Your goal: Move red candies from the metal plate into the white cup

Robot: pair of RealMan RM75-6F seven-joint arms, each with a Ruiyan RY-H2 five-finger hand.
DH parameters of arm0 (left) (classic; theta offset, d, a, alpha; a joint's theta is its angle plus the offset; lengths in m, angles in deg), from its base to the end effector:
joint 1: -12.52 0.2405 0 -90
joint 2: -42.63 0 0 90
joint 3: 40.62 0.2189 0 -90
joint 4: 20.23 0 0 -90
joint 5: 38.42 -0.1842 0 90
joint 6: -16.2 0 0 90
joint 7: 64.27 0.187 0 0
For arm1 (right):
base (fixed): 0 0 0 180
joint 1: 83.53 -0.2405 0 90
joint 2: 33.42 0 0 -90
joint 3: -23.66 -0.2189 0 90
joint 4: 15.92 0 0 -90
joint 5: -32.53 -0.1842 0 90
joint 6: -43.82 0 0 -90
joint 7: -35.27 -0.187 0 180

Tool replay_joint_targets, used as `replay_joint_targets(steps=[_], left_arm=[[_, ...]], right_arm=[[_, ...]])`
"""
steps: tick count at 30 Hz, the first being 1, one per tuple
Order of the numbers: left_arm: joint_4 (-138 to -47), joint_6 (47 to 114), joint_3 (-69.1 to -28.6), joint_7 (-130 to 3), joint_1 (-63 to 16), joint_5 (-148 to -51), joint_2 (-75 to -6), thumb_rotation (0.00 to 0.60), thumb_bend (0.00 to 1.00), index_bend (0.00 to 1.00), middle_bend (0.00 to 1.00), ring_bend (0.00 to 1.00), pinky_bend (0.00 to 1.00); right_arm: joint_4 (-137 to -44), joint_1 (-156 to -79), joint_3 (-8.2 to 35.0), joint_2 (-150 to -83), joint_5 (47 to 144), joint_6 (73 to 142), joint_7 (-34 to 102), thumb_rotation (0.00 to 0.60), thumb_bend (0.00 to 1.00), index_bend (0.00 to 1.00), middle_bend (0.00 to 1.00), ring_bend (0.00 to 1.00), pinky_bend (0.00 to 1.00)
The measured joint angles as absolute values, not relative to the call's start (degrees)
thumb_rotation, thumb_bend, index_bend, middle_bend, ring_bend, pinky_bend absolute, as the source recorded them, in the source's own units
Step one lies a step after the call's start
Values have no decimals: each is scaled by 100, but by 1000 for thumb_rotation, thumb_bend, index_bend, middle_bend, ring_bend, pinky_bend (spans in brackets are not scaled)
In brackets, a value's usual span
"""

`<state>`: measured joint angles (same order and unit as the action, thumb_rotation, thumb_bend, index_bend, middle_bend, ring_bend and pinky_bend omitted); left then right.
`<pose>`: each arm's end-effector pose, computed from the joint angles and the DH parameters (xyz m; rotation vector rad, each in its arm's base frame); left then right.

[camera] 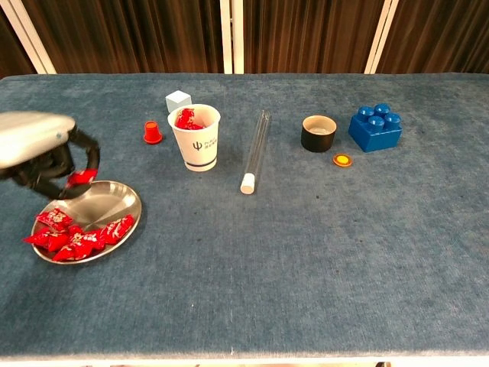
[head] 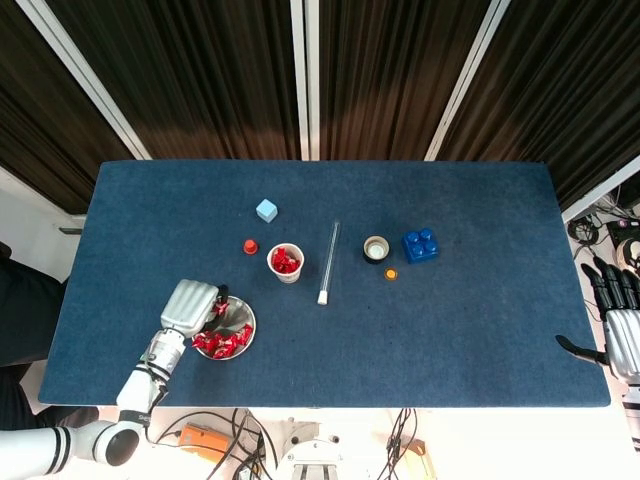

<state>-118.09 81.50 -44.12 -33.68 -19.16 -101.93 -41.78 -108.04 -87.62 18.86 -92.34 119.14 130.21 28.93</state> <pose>-0.1518 0.2914 0.0064 -1.8116 -0.9658 -0.7904 -0.2685 -0.2218 0.2013 1.3482 -0.8725 0.9579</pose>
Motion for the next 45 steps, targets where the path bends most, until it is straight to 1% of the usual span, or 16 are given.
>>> replay_joint_targets(steps=[6, 10, 16, 21, 26, 28, 32, 37, 45], left_arm=[[-11985, 7850, -5077, -3484, -2439, -10175, -4096, 600, 407, 600, 942, 866, 851], [-11915, 7543, -5513, -3503, -2886, -9850, -4219, 600, 402, 600, 944, 866, 851], [-11599, 7131, -5872, -3330, -3545, -9032, -4513, 600, 390, 597, 944, 866, 851], [-11318, 7018, -5926, -3103, -3905, -8470, -4740, 600, 372, 588, 941, 864, 851], [-11090, 7034, -5790, -2952, -4078, -8163, -4863, 600, 335, 547, 940, 861, 851], [-11046, 7079, -5730, -2931, -4100, -8107, -4878, 600, 310, 532, 939, 861, 851], [-11028, 7163, -5672, -2958, -4113, -8046, -4873, 600, 227, 471, 939, 860, 851], [-11052, 7217, -5619, -3065, -4117, -8062, -4842, 600, 164, 413, 939, 860, 851], [-11163, 7329, -5578, -3243, -4088, -8210, -4780, 600, 136, 385, 939, 860, 851]], right_arm=[[-10769, -8728, 1901, -9246, 11899, 13043, 2845, 600, 174, 0, 0, 0, 0], [-10759, -8702, 1896, -9231, 11872, 13069, 2827, 600, 173, 0, 0, 0, 0], [-10748, -8684, 1892, -9217, 11822, 13057, 2815, 600, 173, 0, 0, 0, 0], [-10674, -8682, 1884, -9227, 11758, 13004, 2743, 600, 173, 0, 0, 0, 0], [-10610, -8706, 1874, -9247, 11737, 12946, 2697, 600, 172, 0, 0, 0, 0], [-10601, -8714, 1870, -9252, 11733, 12934, 2693, 600, 173, 0, 0, 0, 0], [-10599, -8734, 1864, -9264, 11744, 12914, 2701, 600, 171, 0, 0, 0, 0], [-10618, -8740, 1866, -9265, 11751, 12906, 2712, 600, 172, 0, 0, 0, 0], [-10657, -8716, 1863, -9231, 11759, 12951, 2726, 600, 172, 0, 0, 0, 0]])
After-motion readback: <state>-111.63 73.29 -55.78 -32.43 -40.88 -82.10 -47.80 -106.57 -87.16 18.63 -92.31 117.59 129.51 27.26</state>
